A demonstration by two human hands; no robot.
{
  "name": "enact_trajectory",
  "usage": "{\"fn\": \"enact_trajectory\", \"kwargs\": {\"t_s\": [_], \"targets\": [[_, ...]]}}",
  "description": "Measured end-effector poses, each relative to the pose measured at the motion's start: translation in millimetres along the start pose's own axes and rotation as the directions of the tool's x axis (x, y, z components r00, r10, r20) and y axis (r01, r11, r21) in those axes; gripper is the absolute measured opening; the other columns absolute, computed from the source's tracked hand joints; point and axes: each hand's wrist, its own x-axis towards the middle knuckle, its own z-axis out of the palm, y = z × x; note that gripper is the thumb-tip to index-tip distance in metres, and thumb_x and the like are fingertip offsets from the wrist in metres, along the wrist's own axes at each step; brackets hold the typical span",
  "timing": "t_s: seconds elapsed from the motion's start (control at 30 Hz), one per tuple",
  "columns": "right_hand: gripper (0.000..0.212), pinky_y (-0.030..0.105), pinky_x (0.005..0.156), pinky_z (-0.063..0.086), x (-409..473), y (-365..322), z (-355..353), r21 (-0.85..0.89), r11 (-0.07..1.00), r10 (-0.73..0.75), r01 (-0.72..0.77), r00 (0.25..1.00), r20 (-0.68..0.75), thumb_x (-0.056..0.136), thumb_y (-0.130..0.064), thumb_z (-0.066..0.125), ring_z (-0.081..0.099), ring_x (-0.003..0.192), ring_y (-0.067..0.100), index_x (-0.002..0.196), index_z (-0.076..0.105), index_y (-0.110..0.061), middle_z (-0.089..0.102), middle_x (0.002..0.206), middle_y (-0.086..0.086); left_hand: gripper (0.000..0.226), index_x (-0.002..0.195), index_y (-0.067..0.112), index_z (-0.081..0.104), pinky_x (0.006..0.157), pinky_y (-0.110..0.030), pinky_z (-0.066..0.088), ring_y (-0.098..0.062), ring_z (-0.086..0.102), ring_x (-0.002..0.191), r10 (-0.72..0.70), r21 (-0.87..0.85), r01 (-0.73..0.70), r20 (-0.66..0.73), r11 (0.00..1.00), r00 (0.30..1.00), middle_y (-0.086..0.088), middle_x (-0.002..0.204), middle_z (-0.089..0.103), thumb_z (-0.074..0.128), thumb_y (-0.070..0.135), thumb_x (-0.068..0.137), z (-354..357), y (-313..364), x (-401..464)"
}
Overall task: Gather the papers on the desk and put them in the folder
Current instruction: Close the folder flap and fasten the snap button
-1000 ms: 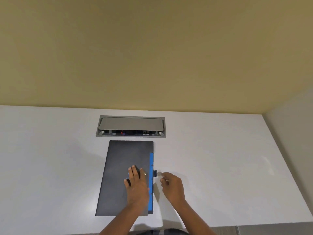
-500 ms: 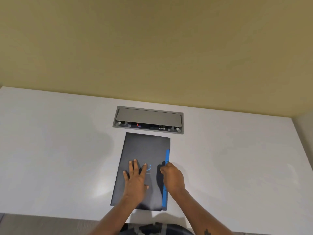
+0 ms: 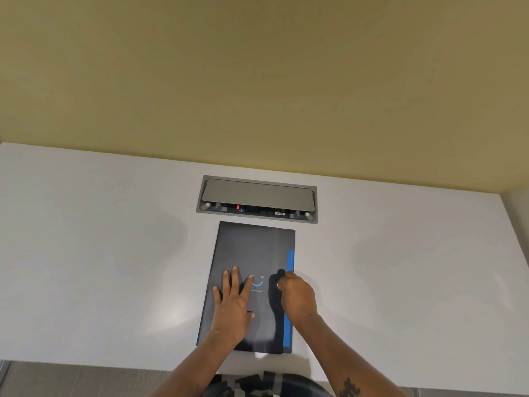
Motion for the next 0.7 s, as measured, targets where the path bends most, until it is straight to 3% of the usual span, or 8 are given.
{"fn": "enact_trajectory", "kwargs": {"t_s": [0.47,0.53,0.57,0.63,0.7], "targets": [[0.032,0.026,0.105,0.054,5.9,-11.9,6.9,0.019,0.997,0.078,-0.077,0.997,-0.021,0.109,-0.026,0.057,0.072,0.117,0.024,0.138,0.061,-0.011,0.070,0.132,0.009,0.097,0.163,0.033,-0.009,0.127,-0.056,-0.001,-0.035,-0.020,0.158,0.056,-0.010,-0.056,-0.062,0.998,0.997,-0.007,0.169,-0.026,0.062,0.041,0.098,2.0,-7.0,-2.6],[0.033,0.028,0.106,0.055,3.6,-10.2,5.4,0.029,0.997,0.077,-0.076,0.996,-0.040,0.107,-0.020,0.062,0.070,0.120,0.024,0.139,0.061,-0.012,0.068,0.134,0.008,0.089,0.165,0.028,0.004,0.131,-0.053,0.009,-0.032,-0.001,0.162,0.043,-0.152,-0.064,-0.138,0.986,0.989,-0.001,0.173,-0.008,0.064,0.033,0.099,-4.5,-9.7,-5.2],[0.036,0.029,0.106,0.057,1.7,-8.5,4.9,0.030,0.998,0.061,-0.059,0.995,-0.074,0.104,-0.018,0.066,0.068,0.122,0.024,0.139,0.062,-0.012,0.066,0.136,0.007,0.083,0.165,0.026,0.016,0.129,-0.050,0.021,-0.030,0.018,0.160,0.005,-0.282,-0.062,-0.199,0.958,0.980,0.001,0.173,0.011,0.065,0.028,0.098,-9.8,-12.6,-7.2],[0.044,0.029,0.102,0.059,-4.6,-6.2,4.2,0.104,0.992,0.087,-0.072,0.985,-0.149,0.099,-0.020,0.074,0.066,0.121,0.022,0.141,0.060,-0.013,0.060,0.136,0.005,0.069,0.158,0.025,0.039,0.115,-0.044,0.048,-0.024,0.058,0.133,-0.133,-0.522,-0.053,-0.312,0.851,0.941,0.001,0.149,0.058,0.069,0.020,0.096,-18.6,-22.1,-10.1],[0.051,0.030,0.100,0.058,-11.3,-2.8,5.6,0.191,0.975,0.147,-0.110,0.970,-0.193,0.096,-0.023,0.078,0.063,0.122,0.023,0.141,0.057,-0.013,0.057,0.136,0.004,0.057,0.148,0.022,0.053,0.100,-0.043,0.058,-0.020,0.068,0.108,-0.273,-0.634,-0.032,-0.376,0.772,0.885,0.000,0.120,0.073,0.070,0.015,0.095,-23.5,-32.2,-11.6]]}}
